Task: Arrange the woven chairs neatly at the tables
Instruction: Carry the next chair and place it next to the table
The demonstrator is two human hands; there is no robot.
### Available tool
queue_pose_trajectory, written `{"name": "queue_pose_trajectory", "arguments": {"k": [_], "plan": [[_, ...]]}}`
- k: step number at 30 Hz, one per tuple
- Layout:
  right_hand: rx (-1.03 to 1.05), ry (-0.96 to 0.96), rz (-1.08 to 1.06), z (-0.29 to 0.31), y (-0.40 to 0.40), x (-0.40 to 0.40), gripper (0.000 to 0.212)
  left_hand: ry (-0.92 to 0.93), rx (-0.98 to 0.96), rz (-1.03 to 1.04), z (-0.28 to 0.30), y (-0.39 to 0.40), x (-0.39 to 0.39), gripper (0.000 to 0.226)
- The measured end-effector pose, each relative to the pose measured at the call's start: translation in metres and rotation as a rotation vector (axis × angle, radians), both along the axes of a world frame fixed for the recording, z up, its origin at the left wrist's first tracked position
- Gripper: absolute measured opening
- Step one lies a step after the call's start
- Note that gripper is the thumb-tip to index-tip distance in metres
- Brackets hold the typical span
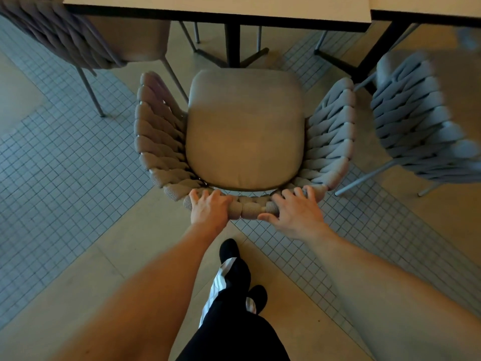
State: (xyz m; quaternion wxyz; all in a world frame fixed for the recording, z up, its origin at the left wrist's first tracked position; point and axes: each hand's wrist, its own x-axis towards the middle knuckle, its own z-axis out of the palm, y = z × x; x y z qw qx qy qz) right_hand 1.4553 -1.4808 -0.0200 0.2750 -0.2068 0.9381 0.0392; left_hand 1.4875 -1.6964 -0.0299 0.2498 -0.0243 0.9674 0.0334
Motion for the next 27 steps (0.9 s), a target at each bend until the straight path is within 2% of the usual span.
{"name": "queue_pose_trajectory", "arguments": {"k": [10, 18, 23, 27], "plan": [[0.011, 0.001, 0.016, -0.003, 0.016, -0.089, 0.079, 0.066, -0.004, -0.021, -0.012, 0.014, -0.086, 0.018], [0.010, -0.005, 0.041, -0.007, 0.028, -0.111, 0.080, 0.073, 0.030, -0.008, -0.015, 0.024, -0.106, 0.018], [0.028, -0.008, 0.064, -0.008, 0.043, -0.130, 0.087, 0.073, 0.027, -0.007, -0.015, 0.037, -0.121, 0.019], [0.035, -0.029, 0.072, -0.008, 0.054, -0.146, 0.083, 0.068, 0.027, 0.006, -0.011, 0.051, -0.134, 0.019]]}}
